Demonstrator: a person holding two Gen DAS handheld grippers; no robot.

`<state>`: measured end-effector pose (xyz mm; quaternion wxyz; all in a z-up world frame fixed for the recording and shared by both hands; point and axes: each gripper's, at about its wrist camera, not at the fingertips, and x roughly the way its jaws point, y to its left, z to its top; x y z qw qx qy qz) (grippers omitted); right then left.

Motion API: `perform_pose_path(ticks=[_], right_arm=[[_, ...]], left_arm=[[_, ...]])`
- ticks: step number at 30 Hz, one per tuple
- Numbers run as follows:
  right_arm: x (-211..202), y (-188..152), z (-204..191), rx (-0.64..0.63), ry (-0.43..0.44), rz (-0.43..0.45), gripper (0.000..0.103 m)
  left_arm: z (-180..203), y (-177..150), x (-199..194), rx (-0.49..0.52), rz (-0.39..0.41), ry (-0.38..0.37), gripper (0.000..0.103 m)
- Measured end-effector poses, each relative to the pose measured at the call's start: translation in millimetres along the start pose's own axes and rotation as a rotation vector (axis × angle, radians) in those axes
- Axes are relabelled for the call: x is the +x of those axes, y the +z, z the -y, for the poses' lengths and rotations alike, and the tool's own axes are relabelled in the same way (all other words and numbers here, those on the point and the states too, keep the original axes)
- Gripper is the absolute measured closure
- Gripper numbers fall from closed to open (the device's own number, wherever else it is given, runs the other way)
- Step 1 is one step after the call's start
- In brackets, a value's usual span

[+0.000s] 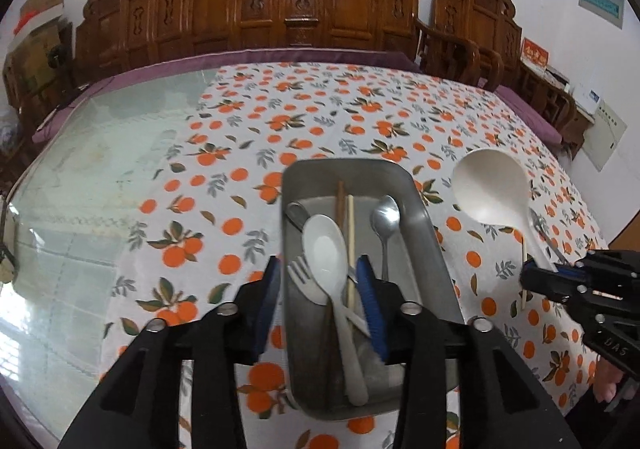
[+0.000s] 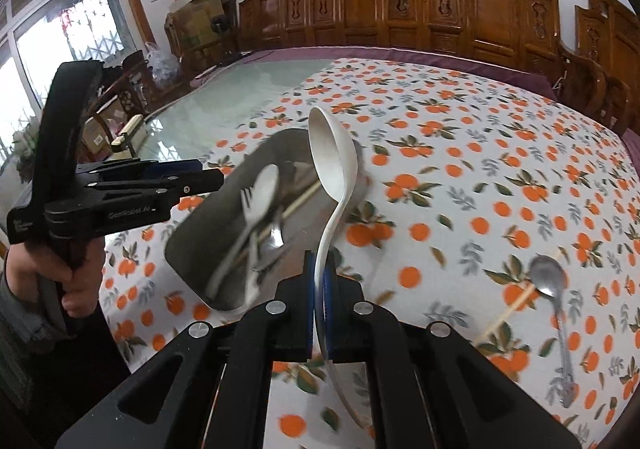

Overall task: Organize utensils
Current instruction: 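Lower the white ladle into the metal tray and open the right gripper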

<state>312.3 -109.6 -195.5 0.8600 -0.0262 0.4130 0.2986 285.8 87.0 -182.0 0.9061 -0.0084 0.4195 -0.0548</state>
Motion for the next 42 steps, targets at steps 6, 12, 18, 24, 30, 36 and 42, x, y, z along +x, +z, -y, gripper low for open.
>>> perform_pose_path(ticks=[6,12,18,24,30,36,42], right_arm=[[20,13,-17,0.011,0.021,-0.017,0.098],[41,28,-26,0.053,0.046,-0.027,0.098],[67,41,-30,0.079,0.046,-0.045,0.098],[94,43,-37,0.072,0.013,-0.086,0.098],[104,41,-38,0.082,0.013,-0.105,0.094],[102,40,-32,0.118,0.074,-0.096,0.094],[96,45,-29,0.149,0.115,-0.074,0.094]], left_arm=[[-20,2,-10,-0.032,0.039,0.034,0.030],[-35,3,-10,-0.045,0.039,0.093,0.014],[-47,3,-12,-0.070,0.042,0.098,0.013],[-51,3,-12,-0.079,0.043,0.103,0.013],[-51,4,-13,-0.079,0.043,0.097,0.013],[-51,4,-13,-0.082,0.044,0.092,0.013],[-51,4,-13,-0.082,0.043,0.094,0.013]])
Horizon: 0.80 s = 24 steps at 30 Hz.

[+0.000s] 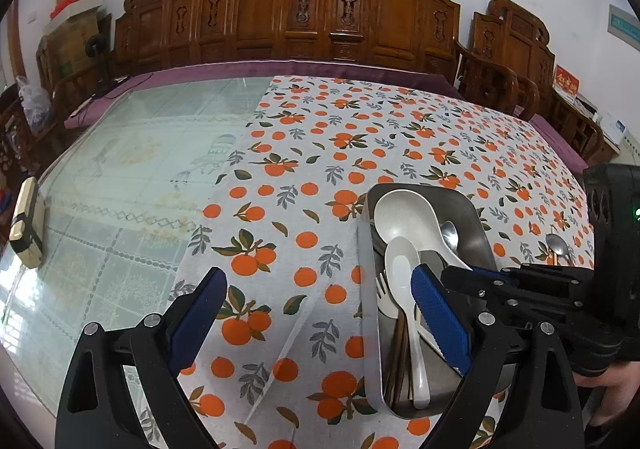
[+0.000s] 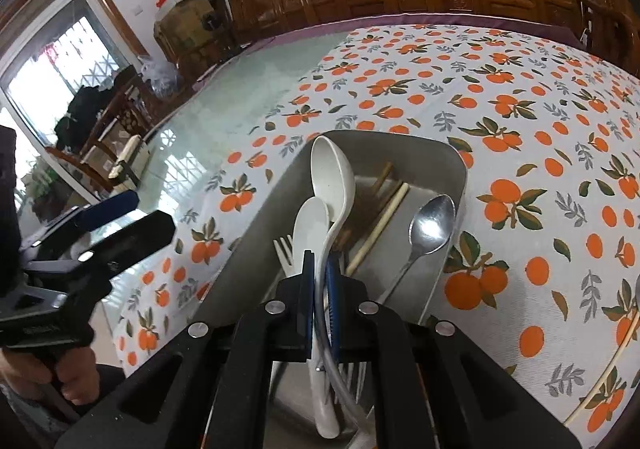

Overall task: Organize utensils
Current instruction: 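Lower the white ladle into the metal tray and open the right gripper, then grasp the steel spoon on the cloth with the right gripper while the left approaches the chopstick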

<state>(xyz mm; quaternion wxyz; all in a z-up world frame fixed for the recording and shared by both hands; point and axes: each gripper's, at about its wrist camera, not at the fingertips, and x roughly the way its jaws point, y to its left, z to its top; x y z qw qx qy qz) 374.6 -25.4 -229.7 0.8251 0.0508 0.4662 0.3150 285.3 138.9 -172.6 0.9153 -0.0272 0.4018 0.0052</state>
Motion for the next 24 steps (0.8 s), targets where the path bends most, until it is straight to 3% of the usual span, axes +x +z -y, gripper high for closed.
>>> perform_pose_path(ticks=[11,21,24], right_arm=[[-16,-1,2,-0.018,0.035,0.004,0.088],[-72,-16,27,-0.096,-0.108,0.063,0.088],[-92,-26,45,-0.108,-0.160,0.069,0.082]], left_arm=[[2,0,-3,0.000,0.005,-0.004,0.013],[26,-2,-7,0.034,0.018,-0.037,0.013],[39,-3,-8,0.053,0.027,-0.058,0.013]])
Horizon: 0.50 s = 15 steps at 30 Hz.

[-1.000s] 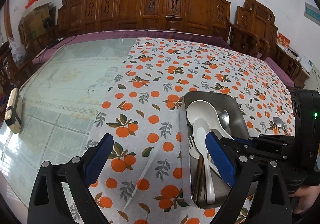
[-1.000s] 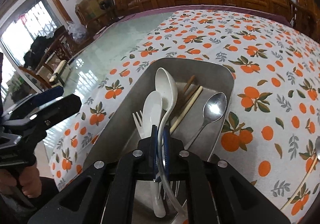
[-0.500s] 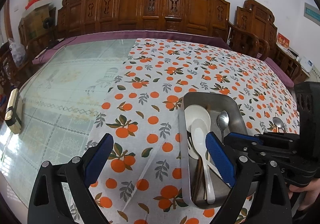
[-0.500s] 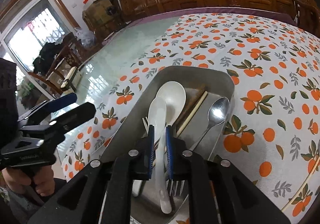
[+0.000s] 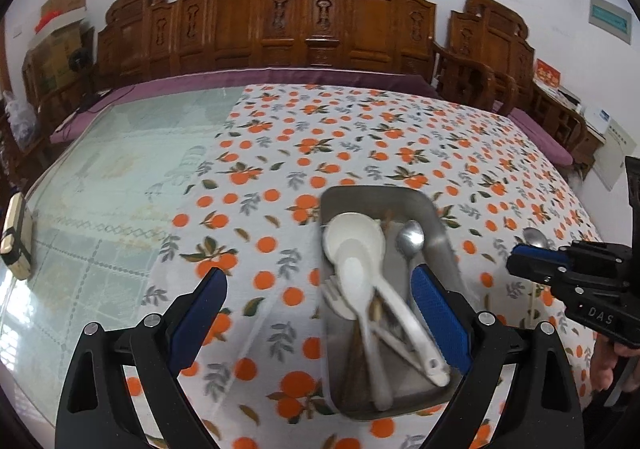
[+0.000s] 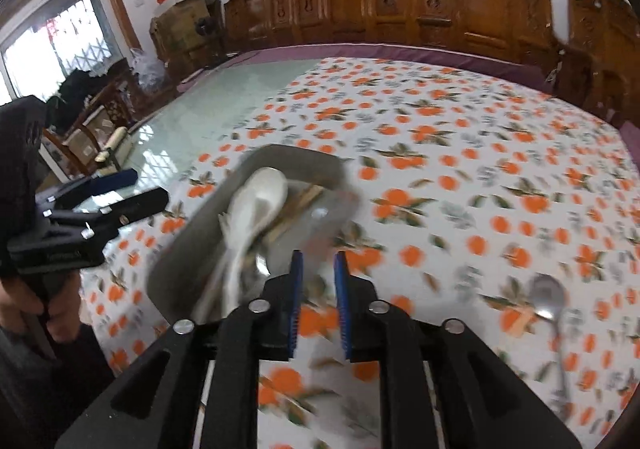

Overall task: Organize utensils
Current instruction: 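Grasp the steel spoon on the cloth with the right gripper while the left approaches the chopstick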

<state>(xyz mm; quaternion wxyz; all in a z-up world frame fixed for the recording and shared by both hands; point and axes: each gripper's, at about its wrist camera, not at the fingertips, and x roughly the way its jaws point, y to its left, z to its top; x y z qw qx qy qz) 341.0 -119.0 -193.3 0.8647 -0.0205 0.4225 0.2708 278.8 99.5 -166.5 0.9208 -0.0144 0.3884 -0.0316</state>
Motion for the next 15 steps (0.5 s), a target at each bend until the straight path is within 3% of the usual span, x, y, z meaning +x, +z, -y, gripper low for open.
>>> perform_pose_path(ticks=[4,8,15], right_arm=[[-16,-14,26,-0.009,-0.063,-0.008,0.079],[-30,-30,61,-0.002,-0.129,-0.021,0.068],[-30,-55,121,0.009,-0.249,-0.090,0.068]], left_arm=[[21,-1,1,0.028,0.003,-0.028,0.013],[43,-3,2,0.053,0.006,-0.057,0.013],[75,-7,3,0.069,0.015,-0.125,0.013]])
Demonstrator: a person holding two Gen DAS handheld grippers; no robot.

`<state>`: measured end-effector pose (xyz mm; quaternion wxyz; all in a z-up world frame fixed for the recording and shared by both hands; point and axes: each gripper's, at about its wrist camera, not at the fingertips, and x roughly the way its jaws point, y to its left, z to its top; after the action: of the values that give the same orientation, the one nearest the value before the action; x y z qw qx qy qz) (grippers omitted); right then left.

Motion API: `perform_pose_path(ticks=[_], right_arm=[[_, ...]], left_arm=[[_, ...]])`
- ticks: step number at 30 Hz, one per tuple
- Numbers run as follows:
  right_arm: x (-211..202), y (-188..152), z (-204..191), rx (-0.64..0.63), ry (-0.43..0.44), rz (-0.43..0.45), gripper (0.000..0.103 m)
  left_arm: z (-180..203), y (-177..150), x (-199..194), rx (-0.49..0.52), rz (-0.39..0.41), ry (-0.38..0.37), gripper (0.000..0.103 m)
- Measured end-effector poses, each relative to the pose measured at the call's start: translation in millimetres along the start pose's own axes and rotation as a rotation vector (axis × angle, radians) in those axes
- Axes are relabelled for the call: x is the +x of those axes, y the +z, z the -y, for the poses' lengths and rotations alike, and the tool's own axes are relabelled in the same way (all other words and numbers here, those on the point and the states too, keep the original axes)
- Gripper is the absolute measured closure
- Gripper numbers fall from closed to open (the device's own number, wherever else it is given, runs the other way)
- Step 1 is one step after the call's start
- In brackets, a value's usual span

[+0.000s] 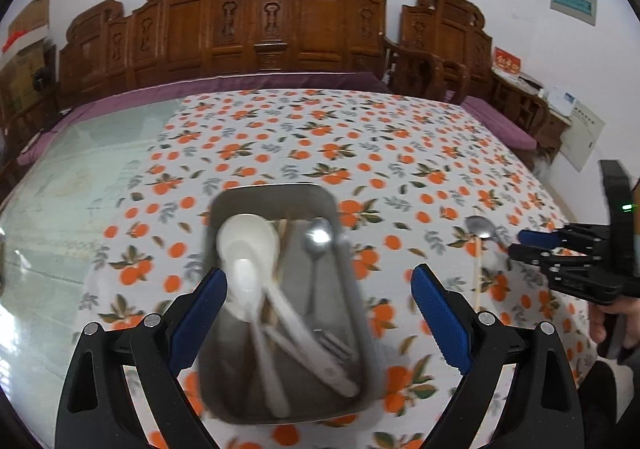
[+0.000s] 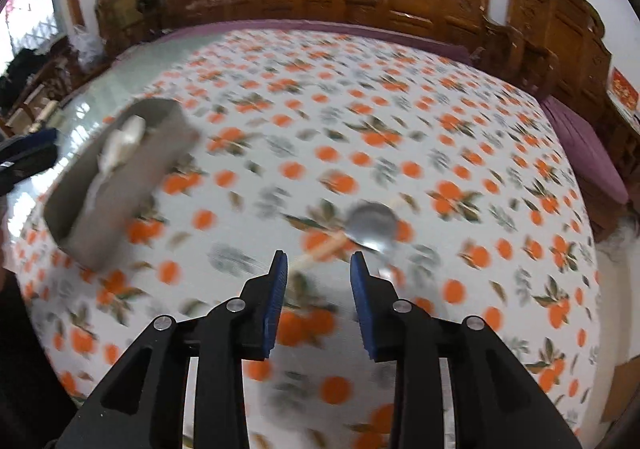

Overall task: Organize utensils
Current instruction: 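Grasp the steel spoon on the cloth with the right gripper while the left approaches the chopstick, then grasp the wooden chopstick with the left gripper while the right lifts the steel spoon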

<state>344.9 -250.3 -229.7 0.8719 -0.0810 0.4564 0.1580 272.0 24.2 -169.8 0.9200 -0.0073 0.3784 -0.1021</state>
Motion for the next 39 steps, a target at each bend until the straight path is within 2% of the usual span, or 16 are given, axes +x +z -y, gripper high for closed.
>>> perform_pose_path(ticks=[7,9,18,19,20,22,28,35,39], right_arm=[[25,-13,34,0.033,-0.051,-0.076,0.068],[33,-13,41,0.045,-0.048,-0.092,0.068],[53,7,40,0.029,-0.028,-0.133,0.068],[53,8,40,0.030,-0.024,-0.138,0.072],[53,8,41,0.030,-0.025,-0.139,0.084],[52,7,43,0.032,-0.017,-0.145,0.093],[46,1,42,-0.001,-0.017,-0.151,0.096],[20,-9,55,0.042,-0.016,-0.089,0.096],[2,-17,59,0.046,0.000,-0.066,0.096]], left_arm=[[28,-3,0,0.032,0.018,-0.046,0.013],[35,-4,3,0.033,0.010,-0.061,0.016],[72,-15,17,0.100,-0.026,-0.084,0.023],[76,-17,18,0.107,-0.025,-0.088,0.023],[81,-18,20,0.116,-0.028,-0.096,0.025],[90,-21,23,0.135,-0.035,-0.106,0.027],[115,-32,39,0.167,-0.088,-0.157,0.037],[135,-43,58,0.202,-0.120,-0.157,0.038],[147,-47,70,0.228,-0.135,-0.158,0.045]])
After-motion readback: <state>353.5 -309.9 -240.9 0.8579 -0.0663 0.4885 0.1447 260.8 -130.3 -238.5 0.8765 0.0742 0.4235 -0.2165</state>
